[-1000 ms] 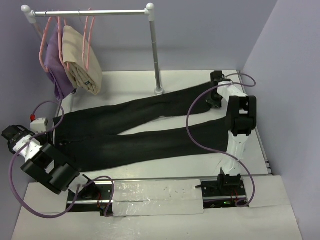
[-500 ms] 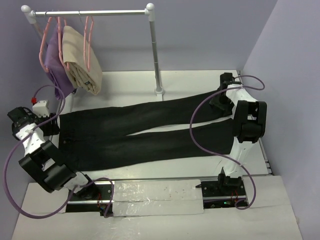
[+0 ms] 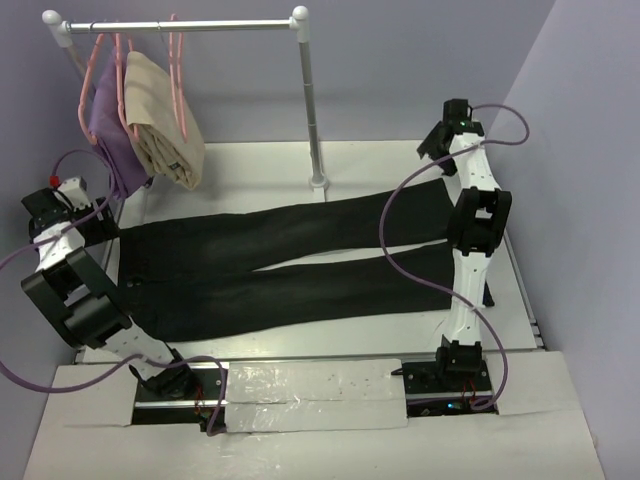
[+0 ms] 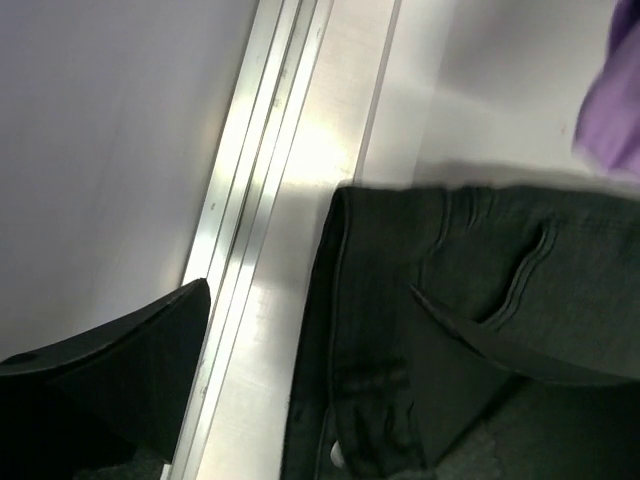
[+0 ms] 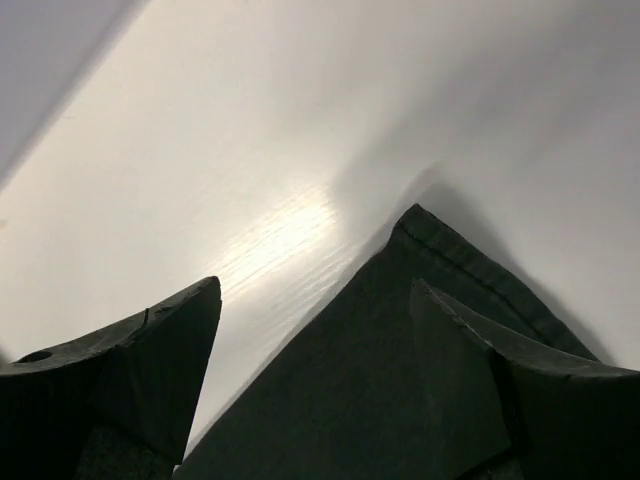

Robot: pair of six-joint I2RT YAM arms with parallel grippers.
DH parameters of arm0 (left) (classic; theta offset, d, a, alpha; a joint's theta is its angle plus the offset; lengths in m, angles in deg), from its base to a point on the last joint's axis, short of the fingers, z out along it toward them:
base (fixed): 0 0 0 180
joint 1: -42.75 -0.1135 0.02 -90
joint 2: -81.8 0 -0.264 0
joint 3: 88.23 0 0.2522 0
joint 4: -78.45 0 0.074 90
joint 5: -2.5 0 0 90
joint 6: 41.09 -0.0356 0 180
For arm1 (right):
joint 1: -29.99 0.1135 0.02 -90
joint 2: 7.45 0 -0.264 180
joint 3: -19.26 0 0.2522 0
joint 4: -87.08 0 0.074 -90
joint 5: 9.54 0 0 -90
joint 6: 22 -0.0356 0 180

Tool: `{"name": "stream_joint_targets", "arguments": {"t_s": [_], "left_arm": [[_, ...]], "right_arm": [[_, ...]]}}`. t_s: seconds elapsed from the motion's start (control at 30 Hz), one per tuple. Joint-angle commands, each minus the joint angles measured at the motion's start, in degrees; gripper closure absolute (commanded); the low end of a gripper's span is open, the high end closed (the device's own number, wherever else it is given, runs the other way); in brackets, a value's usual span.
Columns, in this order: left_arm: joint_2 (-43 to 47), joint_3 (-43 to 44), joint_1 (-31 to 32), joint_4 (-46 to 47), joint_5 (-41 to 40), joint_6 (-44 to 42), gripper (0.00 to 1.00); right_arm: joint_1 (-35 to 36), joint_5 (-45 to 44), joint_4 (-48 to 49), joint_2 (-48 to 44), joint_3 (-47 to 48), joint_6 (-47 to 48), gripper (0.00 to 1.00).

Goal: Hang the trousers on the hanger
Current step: Flatten out the trousers at the center of the board, then fold the trousers at the center of the board.

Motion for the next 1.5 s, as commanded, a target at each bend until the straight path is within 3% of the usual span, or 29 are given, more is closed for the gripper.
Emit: {"name": "stream_joint_targets", "arguments": {"t_s": [0.0,0.1,0.27,0.4,0.47,0.5,0.6,0.67,0.7,0.73,0.77,0.8,0.83,1.0,1.13,1.47], "left_arm": [[-2.0,4.9,1.3,2.2,-0.9,3.1,0.15],[-4.2,5.8,1.4,2.0,0.2,3.8,0.11],[-9.2,6.7,3.1,1.6,0.8,4.9,0.05],[-12.0,7.0,3.7,2.5,0.5,5.7,0.04],[-13.7,7.5,3.8,2.8,0.0,6.3,0.05],[-14.8,8.4,3.8,2.9,-0.1,6.4,0.05],[-16.9,9.9,3.9,3.6,0.5,7.2,0.15],[-17.6,10.2,4.0,3.8,2.6,7.2,0.35],[-17.8,10.0,4.2,3.7,5.3,6.5,0.43],[-17.7,9.6,4.3,3.5,6.9,5.7,0.53],[-17.2,8.9,4.4,3.8,8.6,4.8,0.6],[-15.7,6.9,4.4,4.1,10.0,3.0,0.75],[-14.9,5.7,4.5,4.8,11.5,2.5,0.99],[-8.6,0.9,4.2,6.4,12.2,-2.8,1.0],[-2.9,0.1,3.1,5.6,14.2,-5.2,1.0],[11.9,-1.6,-2.4,0.2,20.9,-13.4,1.0]], "right_arm": [[-2.2,3.5,-6.5,6.1,0.8,-4.5,0.17],[-2.0,5.6,-4.5,6.1,-2.6,-4.7,0.17],[-1.8,3.3,-8.1,10.0,1.1,-3.7,0.17],[-1.8,2.3,-9.1,11.5,1.9,-3.1,0.26],[-1.9,2.3,-9.2,12.0,1.7,-2.7,0.37],[-1.9,2.3,-9.2,12.3,1.5,-2.3,0.49],[-1.9,3.0,-8.9,12.3,0.6,-1.5,0.71],[-1.9,2.6,-8.5,11.4,-0.3,-0.8,0.81],[-1.9,2.1,-8.6,10.9,-1.3,-0.2,0.96],[-1.9,1.6,-8.2,9.5,-2.0,0.4,1.0],[-2.0,2.2,-7.5,8.5,-3.0,0.8,1.0],[-2.1,2.5,-6.4,7.6,-5.0,1.2,1.0],[-2.2,2.6,-5.9,5.8,-5.8,1.4,1.0],[-2.3,-0.7,-5.6,0.1,-8.3,3.7,1.0],[-2.7,-1.4,-2.7,-9.6,-13.9,5.6,1.0],[-5.1,-4.9,10.9,-35.5,-37.5,5.1,1.0]]}}
